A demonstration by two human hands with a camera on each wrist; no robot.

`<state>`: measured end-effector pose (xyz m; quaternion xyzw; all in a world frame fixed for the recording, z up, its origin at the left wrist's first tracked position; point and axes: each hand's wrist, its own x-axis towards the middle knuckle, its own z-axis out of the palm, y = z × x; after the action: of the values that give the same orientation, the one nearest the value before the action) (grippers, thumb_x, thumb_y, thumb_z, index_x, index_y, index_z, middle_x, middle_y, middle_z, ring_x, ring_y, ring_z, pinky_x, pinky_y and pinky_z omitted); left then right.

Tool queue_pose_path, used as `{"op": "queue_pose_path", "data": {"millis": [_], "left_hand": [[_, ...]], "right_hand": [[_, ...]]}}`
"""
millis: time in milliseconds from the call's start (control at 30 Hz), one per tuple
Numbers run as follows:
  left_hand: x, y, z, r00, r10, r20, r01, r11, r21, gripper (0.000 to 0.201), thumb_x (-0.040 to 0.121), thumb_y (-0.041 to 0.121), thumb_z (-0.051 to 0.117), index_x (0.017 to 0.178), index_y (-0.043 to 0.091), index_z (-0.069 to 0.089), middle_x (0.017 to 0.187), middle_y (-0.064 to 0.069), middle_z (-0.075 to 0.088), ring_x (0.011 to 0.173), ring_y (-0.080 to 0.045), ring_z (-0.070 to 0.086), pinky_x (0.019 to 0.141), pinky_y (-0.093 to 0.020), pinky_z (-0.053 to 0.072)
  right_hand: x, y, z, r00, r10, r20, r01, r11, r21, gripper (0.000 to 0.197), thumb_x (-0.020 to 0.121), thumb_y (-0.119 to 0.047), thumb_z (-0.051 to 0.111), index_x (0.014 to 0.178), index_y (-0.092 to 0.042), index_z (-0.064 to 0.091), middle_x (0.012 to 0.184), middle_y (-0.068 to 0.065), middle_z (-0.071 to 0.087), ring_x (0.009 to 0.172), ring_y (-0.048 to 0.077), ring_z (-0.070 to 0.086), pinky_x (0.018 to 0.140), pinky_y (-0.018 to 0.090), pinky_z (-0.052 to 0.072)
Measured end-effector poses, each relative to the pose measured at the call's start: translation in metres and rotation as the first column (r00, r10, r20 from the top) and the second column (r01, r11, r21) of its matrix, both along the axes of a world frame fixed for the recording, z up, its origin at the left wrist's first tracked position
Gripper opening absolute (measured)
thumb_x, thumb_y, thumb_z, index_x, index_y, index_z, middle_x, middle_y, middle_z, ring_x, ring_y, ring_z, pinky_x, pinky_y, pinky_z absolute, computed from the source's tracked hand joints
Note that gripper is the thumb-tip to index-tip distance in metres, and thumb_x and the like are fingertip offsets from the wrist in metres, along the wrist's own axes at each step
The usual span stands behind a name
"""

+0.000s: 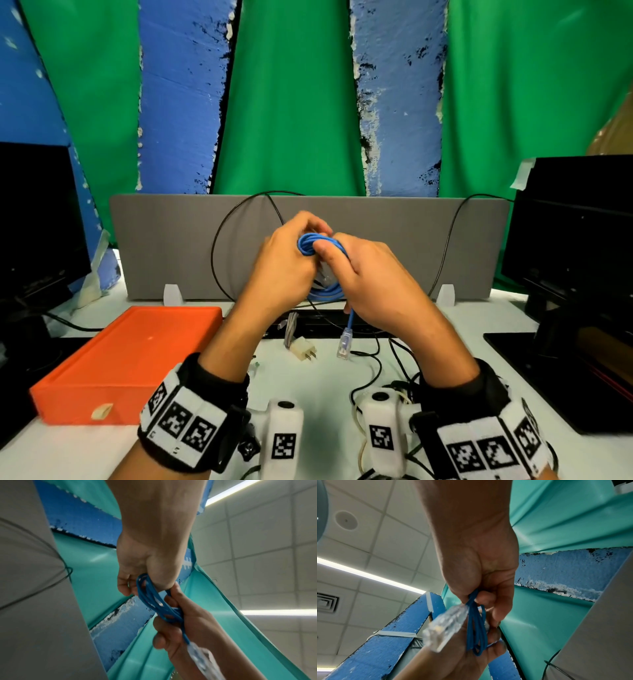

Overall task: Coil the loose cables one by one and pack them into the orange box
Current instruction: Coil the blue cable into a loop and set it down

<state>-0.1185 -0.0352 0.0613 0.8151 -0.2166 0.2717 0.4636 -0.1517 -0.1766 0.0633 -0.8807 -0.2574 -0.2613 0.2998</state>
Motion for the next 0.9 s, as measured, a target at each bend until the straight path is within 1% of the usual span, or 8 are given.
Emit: {"op": "queue_pose_path", "data": {"millis": [233,367,467,567,633,733,833,900], "left_hand": [[0.005,0.017,0.001,0.970,-0.227,-0.089,0.241,0.948,0.207,0.009,0.092,0.029,0.066,0.092,0.020,0.068,0.083,-0.007,0.069,0.075,-0.022,0.064,0.076,-0.049,0.053],[0.007,0.031,0.004,0.871,-0.485,-0.081,0.480,0.874,-0.073,0.035,0.089,0.049,0.062,0.091,0.017,0.073,0.071,-0.022,0.049,0.069,-0.024,0.044,0.067,-0.038,0.038],[0.004,0.031,0.006,0.895,-0.434,-0.104,0.404,0.887,-0.226,0.058,0.086,0.065,0.053,0.079,0.012,0.073,0.054,-0.010,0.031,0.057,-0.022,0.028,0.057,-0.033,0.030],[0.000,0.028,0.007,0.941,-0.289,-0.177,0.310,0.945,0.106,0.066,0.089,0.070,0.043,0.061,0.013,0.058,0.050,0.003,0.036,0.051,-0.022,0.029,0.056,-0.034,0.029],[-0.008,0.028,0.010,0.933,-0.230,-0.276,0.301,0.920,0.250,0.067,0.095,0.066,0.028,0.067,0.022,0.069,0.048,0.003,0.053,0.051,-0.024,0.049,0.065,-0.036,0.044],[-0.016,0.028,0.012,0.863,-0.255,-0.437,0.325,0.941,0.093,0.090,0.091,0.074,0.006,0.092,0.018,0.076,0.071,-0.013,0.074,0.078,-0.021,0.072,0.094,-0.039,0.044],[-0.018,0.016,0.012,0.887,-0.345,-0.308,0.303,0.937,-0.176,0.089,0.085,0.075,0.007,0.114,0.019,0.070,0.093,-0.009,0.076,0.091,-0.018,0.073,0.094,-0.038,0.052],[-0.018,0.005,0.011,0.901,-0.402,-0.165,0.345,0.892,-0.293,0.080,0.088,0.069,0.013,0.118,0.020,0.067,0.102,-0.003,0.076,0.095,-0.015,0.073,0.086,-0.033,0.057]], "right_hand": [[0.010,-0.017,0.000,0.992,0.049,-0.115,-0.043,0.998,0.053,0.043,0.105,-0.044,0.041,0.085,-0.012,0.061,0.061,-0.002,0.048,0.057,0.022,0.059,0.064,0.044,0.052],[0.006,-0.029,0.005,0.976,0.140,-0.168,-0.107,0.976,0.190,0.042,0.105,-0.042,0.042,0.068,-0.023,0.050,0.062,0.004,0.041,0.044,0.018,0.056,0.053,0.051,0.055],[0.001,-0.032,0.009,0.977,0.145,-0.159,-0.108,0.970,0.218,0.043,0.104,-0.043,0.042,0.071,-0.017,0.046,0.061,0.004,0.042,0.042,0.018,0.056,0.052,0.050,0.055],[0.001,-0.031,0.010,0.991,0.097,-0.096,-0.072,0.969,0.235,0.043,0.104,-0.042,0.042,0.072,-0.015,0.047,0.064,0.003,0.044,0.042,0.016,0.053,0.047,0.040,0.053],[0.004,-0.030,0.010,0.997,0.056,-0.055,-0.042,0.970,0.240,0.045,0.105,-0.042,0.041,0.074,-0.010,0.047,0.066,0.006,0.044,0.043,0.016,0.051,0.045,0.038,0.051],[0.006,-0.030,0.008,0.998,0.041,-0.045,-0.030,0.972,0.235,0.047,0.105,-0.042,0.040,0.079,-0.004,0.049,0.069,0.011,0.047,0.044,0.017,0.052,0.043,0.033,0.049],[0.004,-0.024,0.007,0.995,0.078,-0.056,-0.065,0.978,0.200,0.042,0.105,-0.042,0.040,0.075,-0.016,0.053,0.066,-0.002,0.050,0.046,0.011,0.053,0.050,0.040,0.053],[0.004,-0.019,0.006,0.992,0.116,-0.058,-0.102,0.974,0.201,0.036,0.106,-0.037,0.040,0.074,-0.030,0.055,0.063,-0.017,0.057,0.046,-0.001,0.057,0.049,0.019,0.048]]}}
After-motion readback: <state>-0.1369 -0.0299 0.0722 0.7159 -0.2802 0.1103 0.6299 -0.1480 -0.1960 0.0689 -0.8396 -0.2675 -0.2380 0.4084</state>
